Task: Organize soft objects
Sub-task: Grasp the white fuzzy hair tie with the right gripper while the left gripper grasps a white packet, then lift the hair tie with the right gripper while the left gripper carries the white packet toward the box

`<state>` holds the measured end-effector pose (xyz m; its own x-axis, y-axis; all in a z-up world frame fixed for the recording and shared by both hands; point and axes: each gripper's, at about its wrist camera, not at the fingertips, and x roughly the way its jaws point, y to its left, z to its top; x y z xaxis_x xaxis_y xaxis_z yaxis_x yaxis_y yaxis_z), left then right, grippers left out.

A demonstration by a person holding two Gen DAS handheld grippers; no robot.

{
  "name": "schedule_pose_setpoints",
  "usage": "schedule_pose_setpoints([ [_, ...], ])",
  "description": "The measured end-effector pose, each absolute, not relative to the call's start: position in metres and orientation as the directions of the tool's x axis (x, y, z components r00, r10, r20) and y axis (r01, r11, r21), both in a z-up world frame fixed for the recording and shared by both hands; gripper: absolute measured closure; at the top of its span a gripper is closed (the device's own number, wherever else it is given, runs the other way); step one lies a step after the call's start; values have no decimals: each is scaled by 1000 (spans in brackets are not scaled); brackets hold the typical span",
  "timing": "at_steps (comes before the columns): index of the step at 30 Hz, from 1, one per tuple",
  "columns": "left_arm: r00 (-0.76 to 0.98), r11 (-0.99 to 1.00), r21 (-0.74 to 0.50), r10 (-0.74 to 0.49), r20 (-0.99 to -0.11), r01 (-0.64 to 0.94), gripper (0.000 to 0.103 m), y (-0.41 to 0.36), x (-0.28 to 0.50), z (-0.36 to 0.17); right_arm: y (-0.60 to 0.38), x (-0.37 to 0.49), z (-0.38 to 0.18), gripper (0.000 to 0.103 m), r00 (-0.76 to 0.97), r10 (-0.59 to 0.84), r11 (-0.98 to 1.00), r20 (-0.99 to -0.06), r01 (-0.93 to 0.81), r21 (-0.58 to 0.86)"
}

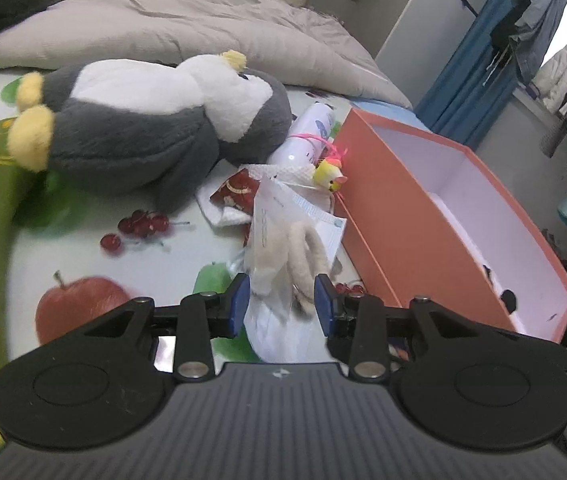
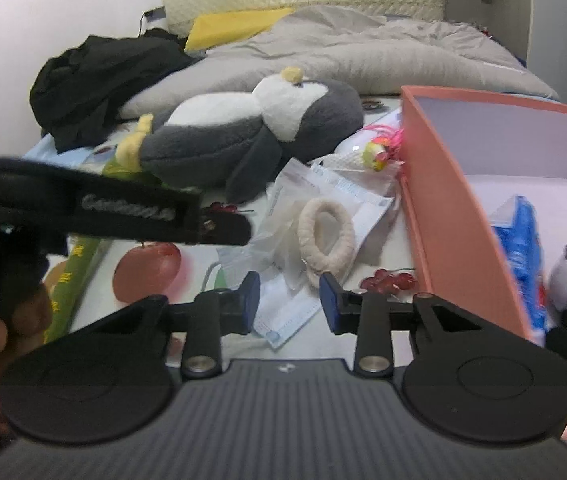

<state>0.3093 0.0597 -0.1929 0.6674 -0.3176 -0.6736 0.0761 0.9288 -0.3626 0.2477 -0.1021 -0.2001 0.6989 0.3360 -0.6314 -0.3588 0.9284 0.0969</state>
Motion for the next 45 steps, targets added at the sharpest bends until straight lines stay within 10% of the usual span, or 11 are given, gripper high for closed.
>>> schedule_pose_setpoints([
  [16, 610, 928, -351, -350, -711, 125, 63, 53, 372, -228, -94, 299, -235, 78, 702, 284, 933, -653, -359, 20],
  [24, 627, 942, -312, -316, -712, 120, 89, 48, 367, -225, -94, 294, -229, 95, 706, 300, 923, -641, -385, 7],
  [45, 685, 957, -290, -221, -694, 16, 92, 55, 251, -179, -110, 212, -201, 97, 704, 292, 905, -648, -422, -50],
])
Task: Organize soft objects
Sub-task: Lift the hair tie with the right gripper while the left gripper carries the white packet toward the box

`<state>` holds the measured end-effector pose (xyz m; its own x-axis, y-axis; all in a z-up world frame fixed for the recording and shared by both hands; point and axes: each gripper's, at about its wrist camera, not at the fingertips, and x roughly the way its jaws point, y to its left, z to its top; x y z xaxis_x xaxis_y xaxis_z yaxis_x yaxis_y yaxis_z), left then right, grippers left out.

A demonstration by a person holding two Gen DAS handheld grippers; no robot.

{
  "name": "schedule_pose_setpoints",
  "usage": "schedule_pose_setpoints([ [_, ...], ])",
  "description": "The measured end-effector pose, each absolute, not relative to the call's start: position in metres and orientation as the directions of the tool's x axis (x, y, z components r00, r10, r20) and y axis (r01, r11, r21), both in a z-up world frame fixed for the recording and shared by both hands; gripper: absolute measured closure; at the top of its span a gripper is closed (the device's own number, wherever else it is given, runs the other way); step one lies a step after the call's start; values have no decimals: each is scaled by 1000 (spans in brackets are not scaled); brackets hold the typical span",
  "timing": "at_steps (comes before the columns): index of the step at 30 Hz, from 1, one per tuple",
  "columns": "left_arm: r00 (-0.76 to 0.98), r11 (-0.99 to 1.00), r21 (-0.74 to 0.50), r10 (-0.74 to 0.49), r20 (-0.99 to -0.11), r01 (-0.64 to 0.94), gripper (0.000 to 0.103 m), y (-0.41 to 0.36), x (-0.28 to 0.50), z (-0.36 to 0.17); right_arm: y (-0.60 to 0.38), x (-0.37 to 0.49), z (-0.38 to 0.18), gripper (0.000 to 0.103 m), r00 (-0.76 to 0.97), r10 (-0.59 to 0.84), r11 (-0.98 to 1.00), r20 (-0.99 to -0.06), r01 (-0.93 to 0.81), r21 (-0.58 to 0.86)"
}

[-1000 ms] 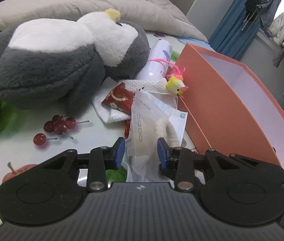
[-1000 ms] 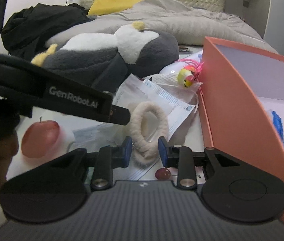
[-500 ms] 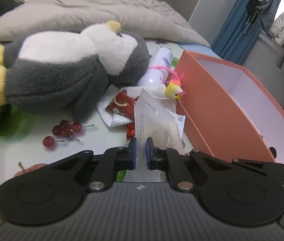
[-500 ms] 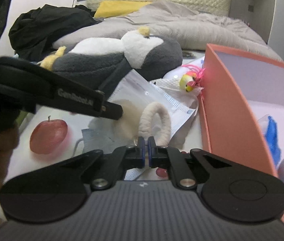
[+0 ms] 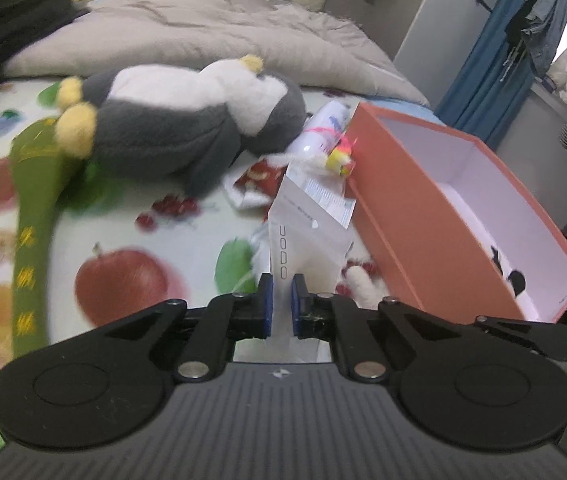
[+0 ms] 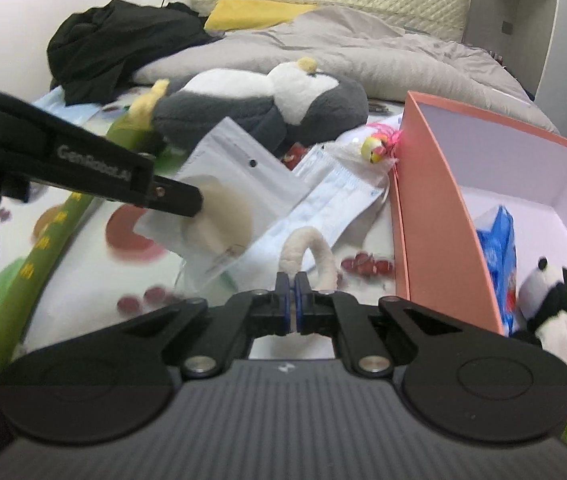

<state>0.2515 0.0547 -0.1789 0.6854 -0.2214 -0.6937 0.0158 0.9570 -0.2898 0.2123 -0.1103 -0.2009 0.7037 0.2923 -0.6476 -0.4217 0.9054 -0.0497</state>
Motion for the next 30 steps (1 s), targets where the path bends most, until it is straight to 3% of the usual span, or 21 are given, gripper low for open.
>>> schedule_pose_setpoints([
  [6, 651, 952, -302, -196, -733, -54, 92, 61, 213, -195, -110, 187, -215, 97, 665, 291, 894, -688, -445, -52],
  [11, 630, 952, -287, -159, -760, -106, 92, 66, 197, -209, -114, 179, -226, 93, 629, 325, 900, -707, -435, 27],
  [12, 629, 952, -285, -153, -762, -113, 92, 66, 195, -211, -114, 179, -226, 90, 626, 326, 904, -708, -427, 38],
  [15, 629, 956, -265, -129, -767, -127, 92, 67, 194, -213, -116, 180, -227, 59, 636, 320, 915, -703, -399, 56],
  [18, 627, 954, -267, -126, -769, -135, 92, 67, 195, -214, -117, 181, -229, 45, 648, 310, 925, -696, -375, 64],
  [29, 622, 958, -241, -95, -777, -155, 92, 61, 196, -213, -117, 204, -245, 45, 631, 323, 930, -705, -352, 111],
  [30, 622, 958, -240, -94, -778, -155, 92, 60, 196, -213, -117, 206, -247, 49, 625, 325, 928, -710, -354, 113],
])
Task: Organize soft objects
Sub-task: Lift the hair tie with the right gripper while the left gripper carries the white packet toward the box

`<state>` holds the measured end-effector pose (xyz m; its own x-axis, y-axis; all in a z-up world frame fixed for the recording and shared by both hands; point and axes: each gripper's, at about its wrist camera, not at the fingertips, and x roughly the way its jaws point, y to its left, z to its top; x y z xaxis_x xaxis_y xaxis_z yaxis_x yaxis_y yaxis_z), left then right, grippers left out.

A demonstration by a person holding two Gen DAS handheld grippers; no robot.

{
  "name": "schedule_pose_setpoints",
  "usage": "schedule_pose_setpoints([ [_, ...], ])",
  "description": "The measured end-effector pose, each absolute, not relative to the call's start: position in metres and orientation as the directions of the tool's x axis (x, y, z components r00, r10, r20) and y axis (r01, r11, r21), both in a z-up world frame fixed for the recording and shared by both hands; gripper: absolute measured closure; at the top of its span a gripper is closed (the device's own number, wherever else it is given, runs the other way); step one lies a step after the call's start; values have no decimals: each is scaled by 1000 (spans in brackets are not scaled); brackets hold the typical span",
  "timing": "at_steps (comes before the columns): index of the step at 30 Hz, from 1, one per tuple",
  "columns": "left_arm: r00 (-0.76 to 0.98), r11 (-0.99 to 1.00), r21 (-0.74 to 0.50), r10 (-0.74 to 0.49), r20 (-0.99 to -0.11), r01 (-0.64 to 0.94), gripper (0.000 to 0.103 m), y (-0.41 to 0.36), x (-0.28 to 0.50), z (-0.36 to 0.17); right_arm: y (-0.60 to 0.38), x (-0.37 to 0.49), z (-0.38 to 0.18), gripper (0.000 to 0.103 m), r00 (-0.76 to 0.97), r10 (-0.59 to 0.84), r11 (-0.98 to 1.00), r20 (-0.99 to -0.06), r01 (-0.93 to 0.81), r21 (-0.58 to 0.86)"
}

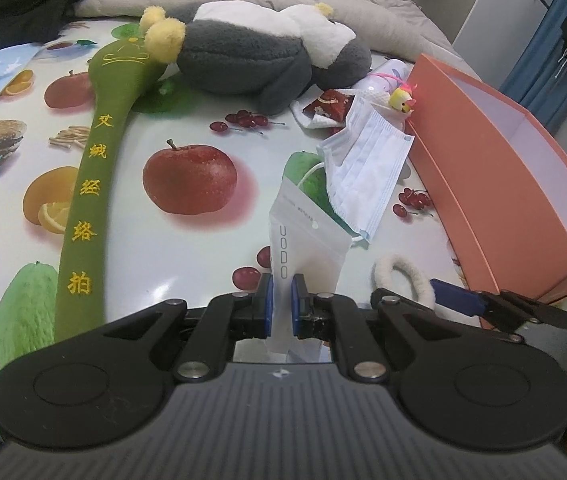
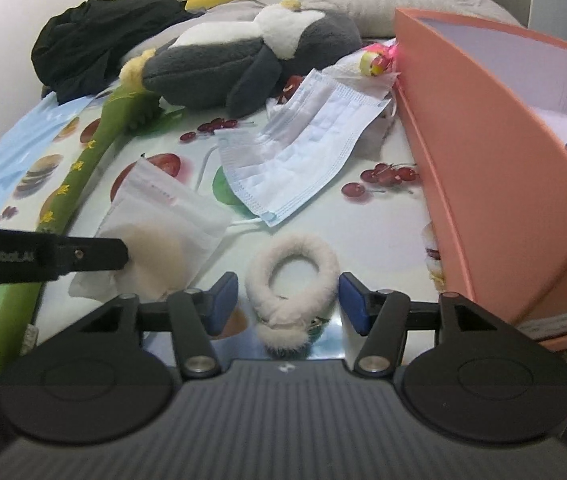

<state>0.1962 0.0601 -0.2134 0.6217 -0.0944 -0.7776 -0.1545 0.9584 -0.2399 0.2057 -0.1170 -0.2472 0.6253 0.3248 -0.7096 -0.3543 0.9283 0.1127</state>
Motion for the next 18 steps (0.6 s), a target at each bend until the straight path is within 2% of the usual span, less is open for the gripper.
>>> schedule_pose_setpoints([
  [2, 622, 958, -239, -93, -777, -155, 92, 59, 196, -213, -115, 206, -248, 57, 633, 315, 927, -707, -366, 86],
  [4, 622, 958, -238, -91, -778, -159, 92, 59, 196, -214, -114, 206, -248, 74, 632, 314, 924, -708, -374, 75],
  [6, 623, 958, -237, -88, -777, -160, 92, 58, 195, -213, -115, 207, -247, 81, 630, 311, 922, -712, -380, 66],
  [18, 649, 958, -240, -83, -756, -156, 92, 51, 190, -195, -127, 196, -223, 85, 637, 337, 919, -693, -382, 96],
])
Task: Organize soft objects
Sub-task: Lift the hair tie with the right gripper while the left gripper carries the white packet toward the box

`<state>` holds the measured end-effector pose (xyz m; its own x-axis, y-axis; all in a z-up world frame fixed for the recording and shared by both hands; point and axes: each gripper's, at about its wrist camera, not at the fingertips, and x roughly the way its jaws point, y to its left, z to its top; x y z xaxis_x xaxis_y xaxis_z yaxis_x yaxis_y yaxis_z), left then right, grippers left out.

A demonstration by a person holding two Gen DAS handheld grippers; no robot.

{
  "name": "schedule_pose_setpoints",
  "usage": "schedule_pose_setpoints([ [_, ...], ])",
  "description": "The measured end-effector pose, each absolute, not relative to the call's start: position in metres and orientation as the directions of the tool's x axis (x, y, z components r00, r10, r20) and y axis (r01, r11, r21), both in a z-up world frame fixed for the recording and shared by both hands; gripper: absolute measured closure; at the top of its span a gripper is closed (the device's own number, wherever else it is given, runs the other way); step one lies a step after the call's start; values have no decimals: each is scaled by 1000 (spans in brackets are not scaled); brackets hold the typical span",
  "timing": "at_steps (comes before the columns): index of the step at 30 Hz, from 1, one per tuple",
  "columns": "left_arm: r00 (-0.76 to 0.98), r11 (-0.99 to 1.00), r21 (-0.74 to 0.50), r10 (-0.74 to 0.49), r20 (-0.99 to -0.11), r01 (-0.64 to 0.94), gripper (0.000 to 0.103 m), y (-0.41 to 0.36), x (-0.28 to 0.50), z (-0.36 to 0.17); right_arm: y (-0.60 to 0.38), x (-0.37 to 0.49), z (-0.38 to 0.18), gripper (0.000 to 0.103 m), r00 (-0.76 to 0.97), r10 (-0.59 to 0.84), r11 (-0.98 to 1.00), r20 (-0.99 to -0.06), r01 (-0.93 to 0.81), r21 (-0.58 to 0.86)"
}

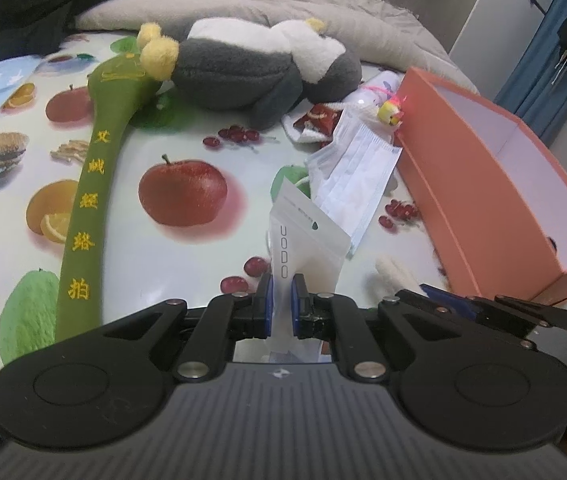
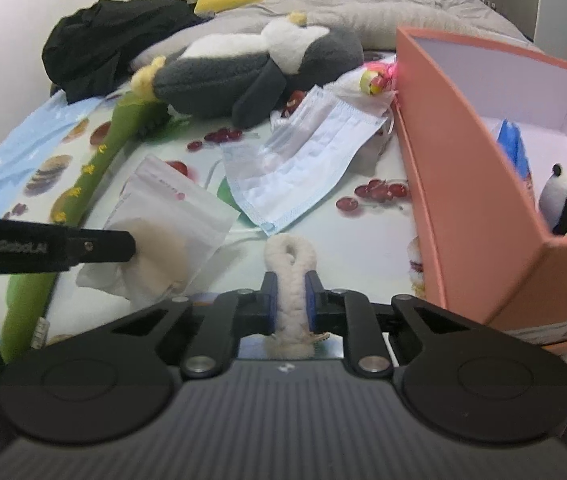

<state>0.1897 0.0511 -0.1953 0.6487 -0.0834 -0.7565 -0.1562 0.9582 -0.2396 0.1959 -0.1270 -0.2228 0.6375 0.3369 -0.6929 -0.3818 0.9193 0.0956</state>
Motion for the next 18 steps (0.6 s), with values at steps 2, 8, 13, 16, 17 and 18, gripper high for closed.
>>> schedule_pose_setpoints([
  [2, 656, 958, -242, -85, -750, -154, 92, 50, 189, -188, -129, 193, -213, 85, 643, 347, 917, -682, -384, 104],
  [8, 677, 957, -256, -100, -729, -135, 92, 43, 187, -166, -139, 186, -179, 85, 674, 367, 916, -641, -384, 120],
  [13, 701, 954, -284, -136, -700, -99, 92, 36, 190, -140, -151, 185, -147, 85, 705, 376, 915, -602, -385, 121],
  [16, 721, 957, -285, -157, -675, -58, 92, 27, 195, -120, -158, 185, -125, 85, 732, 378, 916, -567, -385, 114],
  [17, 728, 957, -286, -167, -665, -42, 92, 23, 198, -112, -160, 186, -118, 85, 742, 377, 917, -554, -382, 112],
  [18, 734, 957, -289, -176, -656, -29, 92, 20, 201, -105, -163, 186, -112, 85, 752, 376, 919, -541, -379, 111],
])
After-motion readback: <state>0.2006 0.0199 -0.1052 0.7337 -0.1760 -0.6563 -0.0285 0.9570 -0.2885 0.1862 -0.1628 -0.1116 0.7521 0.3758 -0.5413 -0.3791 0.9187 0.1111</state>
